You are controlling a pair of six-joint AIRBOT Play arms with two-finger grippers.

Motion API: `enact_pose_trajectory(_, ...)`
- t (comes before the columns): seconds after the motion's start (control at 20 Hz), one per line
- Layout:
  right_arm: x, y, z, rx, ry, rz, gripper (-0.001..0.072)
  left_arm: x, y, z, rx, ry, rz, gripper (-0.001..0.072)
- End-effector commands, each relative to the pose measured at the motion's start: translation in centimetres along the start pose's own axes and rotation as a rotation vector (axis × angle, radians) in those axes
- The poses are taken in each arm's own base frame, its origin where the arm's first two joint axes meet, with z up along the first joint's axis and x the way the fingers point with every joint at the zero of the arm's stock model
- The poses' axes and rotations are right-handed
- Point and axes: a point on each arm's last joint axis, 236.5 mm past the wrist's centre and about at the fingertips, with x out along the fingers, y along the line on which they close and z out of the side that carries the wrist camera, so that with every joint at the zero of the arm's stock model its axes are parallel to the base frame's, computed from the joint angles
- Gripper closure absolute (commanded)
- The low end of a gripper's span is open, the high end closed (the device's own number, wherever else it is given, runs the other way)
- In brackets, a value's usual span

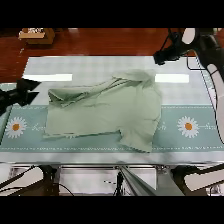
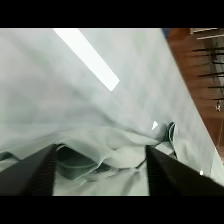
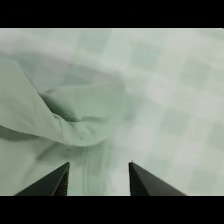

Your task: Fold the shirts.

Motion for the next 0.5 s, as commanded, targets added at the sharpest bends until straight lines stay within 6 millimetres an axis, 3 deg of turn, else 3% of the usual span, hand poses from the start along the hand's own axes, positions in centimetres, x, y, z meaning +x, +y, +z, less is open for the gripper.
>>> enact_pose_trajectory(0.0,-4.5,-5.1,-5.1,0.039,0.162,-0.127,0.0268,-5.9,2.8,-0.4,-0.018,0.142,0.065,0.0187)
enact_pose_trajectory(0.15,-3.9,-6.5,-8.6,0.188,0.219,-0.027,0.0268,-9.9,10.7,-7.4,-0.157,0.392,0.348,0.0176)
enact_pose_trajectory(0.3,-1.1,-6.4,-12.4,0.307,0.258,0.119,0.0267,-9.3,11.8,-12.7,-0.233,0.512,0.33,0.0152)
enact_pose_trajectory(0.35,-0.1,-6.3,-13.7,0.332,0.271,0.16,0.0267,-9.1,12.0,-14.0,-0.23,0.54,0.32,0.006)
enact_pose_trajectory(0.4,0.7,-6.3,-14.9,0.351,0.283,0.19,0.0267,-9.1,12.4,-14.8,-0.236,0.555,0.324,0.0012)
enact_pose_trajectory(0.45,1.5,-6.3,-15.9,0.373,0.288,0.211,0.0267,-9.1,12.7,-15.2,-0.224,0.567,0.324,0.0012)
